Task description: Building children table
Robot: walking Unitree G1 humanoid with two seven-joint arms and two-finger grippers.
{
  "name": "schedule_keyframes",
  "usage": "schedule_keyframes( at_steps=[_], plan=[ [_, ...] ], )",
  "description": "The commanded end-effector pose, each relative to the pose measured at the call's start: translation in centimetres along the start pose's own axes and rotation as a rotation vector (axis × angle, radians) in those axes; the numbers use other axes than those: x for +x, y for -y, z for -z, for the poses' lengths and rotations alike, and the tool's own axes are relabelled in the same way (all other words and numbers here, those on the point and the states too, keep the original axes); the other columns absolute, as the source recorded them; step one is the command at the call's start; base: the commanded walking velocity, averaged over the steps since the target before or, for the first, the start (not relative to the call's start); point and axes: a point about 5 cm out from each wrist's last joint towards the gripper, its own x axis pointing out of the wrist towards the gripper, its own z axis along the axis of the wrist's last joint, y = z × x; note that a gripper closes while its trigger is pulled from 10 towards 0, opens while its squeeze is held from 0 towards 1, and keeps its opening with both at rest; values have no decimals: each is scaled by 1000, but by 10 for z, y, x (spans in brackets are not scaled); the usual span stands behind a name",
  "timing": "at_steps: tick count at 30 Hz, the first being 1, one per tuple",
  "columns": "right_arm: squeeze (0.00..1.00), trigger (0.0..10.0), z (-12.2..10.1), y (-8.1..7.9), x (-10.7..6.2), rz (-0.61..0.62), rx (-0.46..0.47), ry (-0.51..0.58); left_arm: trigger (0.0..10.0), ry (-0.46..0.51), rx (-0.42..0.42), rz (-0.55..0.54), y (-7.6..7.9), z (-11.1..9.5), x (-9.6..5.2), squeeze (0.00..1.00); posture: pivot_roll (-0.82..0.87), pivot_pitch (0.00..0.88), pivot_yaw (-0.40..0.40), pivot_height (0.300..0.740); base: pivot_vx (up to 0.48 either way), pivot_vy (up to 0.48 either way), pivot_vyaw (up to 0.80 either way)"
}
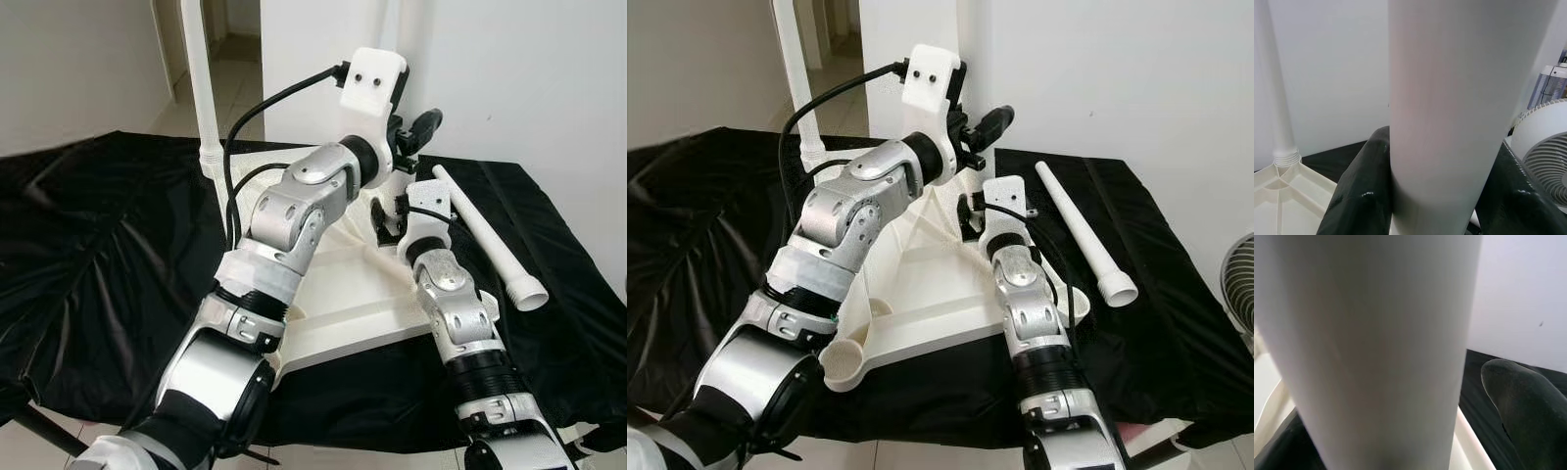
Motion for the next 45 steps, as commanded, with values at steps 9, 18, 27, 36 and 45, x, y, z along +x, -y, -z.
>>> schedule_keyframes(
  at_steps=[9, 18, 27, 36, 45],
  plan=[
    [0, 10000, -2, -9, -3, 220, -90, 72, 10000, 33, 13, -131, -6, -8, 4, 0, 4, 16, -22, 740, 0, 0, 0],
    [0, 10000, 10, -19, -8, 309, -96, 30, 10000, 47, 9, -144, -7, -11, 6, 0, 10, 21, -24, 740, 0, 0, 0],
    [0, 1412, 16, -22, -8, 322, -112, 14, 10000, 49, 7, -146, -6, -12, 7, 0, 13, 25, -28, 740, 0, 0, 0],
    [0, 10000, 7, -23, -5, 336, -130, 69, 10000, 41, 4, -136, -4, -10, 7, 0, 15, 27, -28, 740, 0, 0, 0],
    [0, 10000, 0, -23, -5, 351, -137, 118, 10000, 39, 0, -131, -3, -10, 8, 0, 13, 31, -30, 740, 0, 0, 0]
  ],
)
